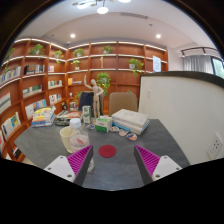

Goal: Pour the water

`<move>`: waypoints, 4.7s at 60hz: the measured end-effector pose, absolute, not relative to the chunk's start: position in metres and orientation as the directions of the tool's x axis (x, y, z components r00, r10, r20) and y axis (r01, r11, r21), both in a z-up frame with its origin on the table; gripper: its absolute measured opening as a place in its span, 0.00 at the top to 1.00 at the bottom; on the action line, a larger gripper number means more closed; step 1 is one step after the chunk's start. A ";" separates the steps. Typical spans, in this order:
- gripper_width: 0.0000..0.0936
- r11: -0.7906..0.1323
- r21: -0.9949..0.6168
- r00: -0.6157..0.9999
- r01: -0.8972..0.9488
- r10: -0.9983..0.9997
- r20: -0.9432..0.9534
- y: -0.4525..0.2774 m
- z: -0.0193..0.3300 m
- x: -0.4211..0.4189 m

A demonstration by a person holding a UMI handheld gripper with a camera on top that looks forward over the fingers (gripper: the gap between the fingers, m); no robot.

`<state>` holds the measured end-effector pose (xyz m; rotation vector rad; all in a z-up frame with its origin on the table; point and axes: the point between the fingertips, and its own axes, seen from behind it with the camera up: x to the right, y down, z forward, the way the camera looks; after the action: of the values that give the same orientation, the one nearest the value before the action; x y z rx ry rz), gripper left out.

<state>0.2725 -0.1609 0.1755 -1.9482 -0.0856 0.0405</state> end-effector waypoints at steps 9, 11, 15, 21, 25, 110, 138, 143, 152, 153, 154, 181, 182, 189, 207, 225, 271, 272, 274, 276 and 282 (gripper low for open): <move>0.07 -0.414 -0.910 0.985 0.023 0.163 -0.049 -0.179 0.150 0.223; 0.07 -0.409 -0.912 0.983 0.022 0.175 -0.055 -0.180 0.131 0.202; 0.07 -0.402 -0.915 0.979 0.040 0.197 -0.044 -0.178 0.114 0.178; 0.05 -0.390 -0.920 0.981 0.044 0.193 -0.035 -0.163 0.096 0.155; 0.05 -0.368 -0.930 0.987 0.025 0.159 -0.036 -0.146 0.091 0.149; 0.67 -0.333 -0.201 0.310 0.921 0.319 0.896 -0.003 0.130 0.204; 0.64 -0.094 0.515 -0.477 0.852 0.268 0.837 0.039 0.176 0.176; 0.65 -0.082 0.553 -0.516 0.829 0.269 0.813 0.040 0.173 0.171; 0.65 -0.067 0.553 -0.515 0.830 0.288 0.807 0.038 0.162 0.166; 0.64 -0.067 0.552 -0.514 0.831 0.286 0.808 0.038 0.162 0.165; 0.64 -0.067 0.549 -0.511 0.833 0.286 0.810 0.036 0.162 0.165; 0.64 -0.306 -0.378 0.467 0.874 0.313 0.827 0.014 0.162 0.184; 0.64 -0.313 -0.419 0.509 0.852 0.310 0.803 0.015 0.162 0.186; 0.64 -0.326 -0.693 0.766 0.643 0.267 0.585 0.022 0.161 0.198; 0.64 -0.301 -0.946 0.982 0.117 0.179 0.064 0.040 0.153 0.219; 0.64 -0.272 -0.962 0.984 0.023 0.177 -0.026 0.054 0.113 0.219; 0.14 -0.305 -0.949 0.991 0.074 0.132 0.035 -0.003 0.093 0.222; 0.15 -0.313 -0.947 0.990 0.079 0.135 0.038 -0.007 0.093 0.221; 0.14 -0.330 -0.940 0.989 0.091 0.137 0.048 -0.017 0.096 0.219; 0.13 -0.342 -0.935 0.990 0.096 0.131 0.053 -0.025 0.101 0.220; 0.12 -0.367 -0.926 0.994 0.085 0.098 0.053 -0.048 0.126 0.219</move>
<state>0.2188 -0.0479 0.1264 -1.9492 -0.1302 0.0132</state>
